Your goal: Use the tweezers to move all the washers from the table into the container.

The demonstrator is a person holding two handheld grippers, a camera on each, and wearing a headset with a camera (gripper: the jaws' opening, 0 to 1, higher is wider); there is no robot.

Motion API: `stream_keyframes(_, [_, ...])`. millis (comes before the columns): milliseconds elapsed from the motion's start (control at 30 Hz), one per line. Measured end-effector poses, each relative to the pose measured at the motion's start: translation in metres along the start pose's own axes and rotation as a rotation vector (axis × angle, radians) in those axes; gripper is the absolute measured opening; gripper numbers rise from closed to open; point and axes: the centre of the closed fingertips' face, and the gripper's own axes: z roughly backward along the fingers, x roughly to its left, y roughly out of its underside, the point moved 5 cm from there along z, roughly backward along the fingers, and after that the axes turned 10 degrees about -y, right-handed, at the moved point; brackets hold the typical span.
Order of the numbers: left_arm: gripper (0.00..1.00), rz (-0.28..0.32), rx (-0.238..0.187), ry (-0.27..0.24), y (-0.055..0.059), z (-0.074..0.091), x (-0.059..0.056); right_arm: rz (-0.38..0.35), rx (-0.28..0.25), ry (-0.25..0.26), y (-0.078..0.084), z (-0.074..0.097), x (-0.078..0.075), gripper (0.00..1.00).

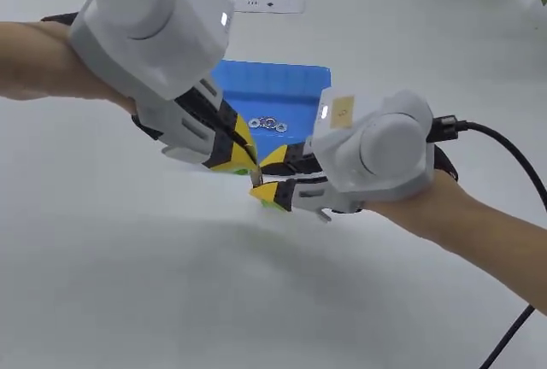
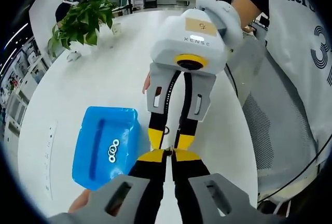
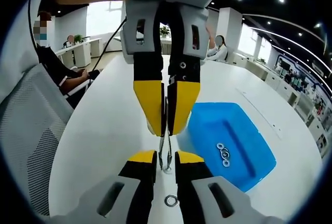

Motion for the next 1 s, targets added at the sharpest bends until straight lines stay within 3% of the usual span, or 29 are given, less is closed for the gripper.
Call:
stream_keyframes(367, [0.08,0.014,-0.006,0.005,0.002,-0.002,0.006,-0.012,0.002,0.011,0.001,0.001,0.000,0.10])
stream_keyframes(600, [0.08,0.012,-0.002,0.021,0.001,-0.003,0.002,-0.020,0.011,0.011,0.001,0.002,0.003,0.09])
stream_keyframes(1000, [0.08,-0.008,-0.007,0.004,-0.009,0.017,-0.001,-0.004,-0.008,0.024,-0.016,0.012,0.006,0.09])
